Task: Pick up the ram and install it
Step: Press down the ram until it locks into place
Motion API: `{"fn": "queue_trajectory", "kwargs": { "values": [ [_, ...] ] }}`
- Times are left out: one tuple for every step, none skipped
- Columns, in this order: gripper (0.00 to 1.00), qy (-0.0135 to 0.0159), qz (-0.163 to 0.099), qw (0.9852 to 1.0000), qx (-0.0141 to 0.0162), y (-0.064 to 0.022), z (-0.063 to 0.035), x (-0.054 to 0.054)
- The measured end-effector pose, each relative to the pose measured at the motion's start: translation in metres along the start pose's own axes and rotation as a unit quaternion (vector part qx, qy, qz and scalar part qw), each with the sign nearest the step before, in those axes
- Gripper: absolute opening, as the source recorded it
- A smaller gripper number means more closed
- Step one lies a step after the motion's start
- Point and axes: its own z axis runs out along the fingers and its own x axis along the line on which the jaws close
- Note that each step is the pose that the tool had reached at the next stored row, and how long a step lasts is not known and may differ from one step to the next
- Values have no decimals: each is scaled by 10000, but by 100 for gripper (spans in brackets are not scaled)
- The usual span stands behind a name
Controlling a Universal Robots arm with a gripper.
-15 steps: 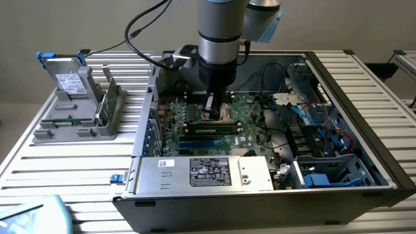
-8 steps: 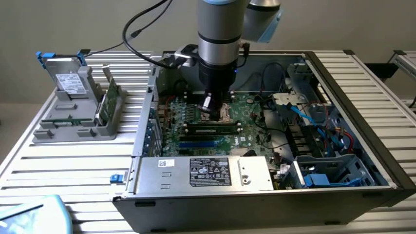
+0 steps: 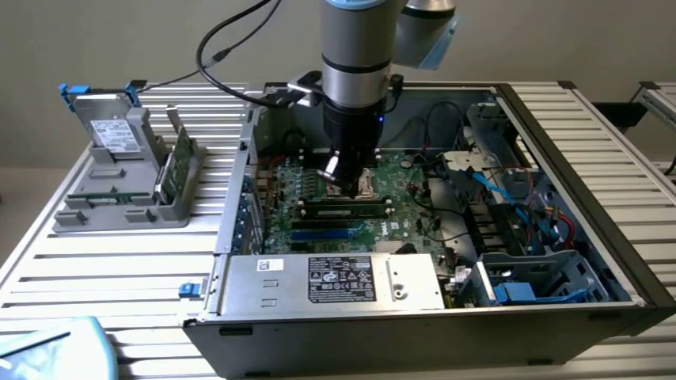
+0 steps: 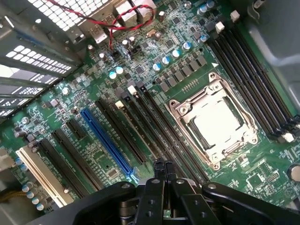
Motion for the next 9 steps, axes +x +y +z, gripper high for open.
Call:
{"fn": "queue_trajectory", "kwargs": {
  "values": [
    [11,0,84,10000,3,0,3,0],
    [11,-1,168,9999,6,0,5,0],
    [11,-1,251,9997,8,0,7,0],
    [11,-1,331,9995,10,0,8,1],
    [11,-2,408,9992,11,0,8,1],
    [11,-6,477,9989,11,0,9,0],
    [11,-10,544,9985,11,0,10,0],
    [11,-14,613,9981,10,0,9,0],
    [11,-17,676,9977,9,0,9,0]
  ]
}}
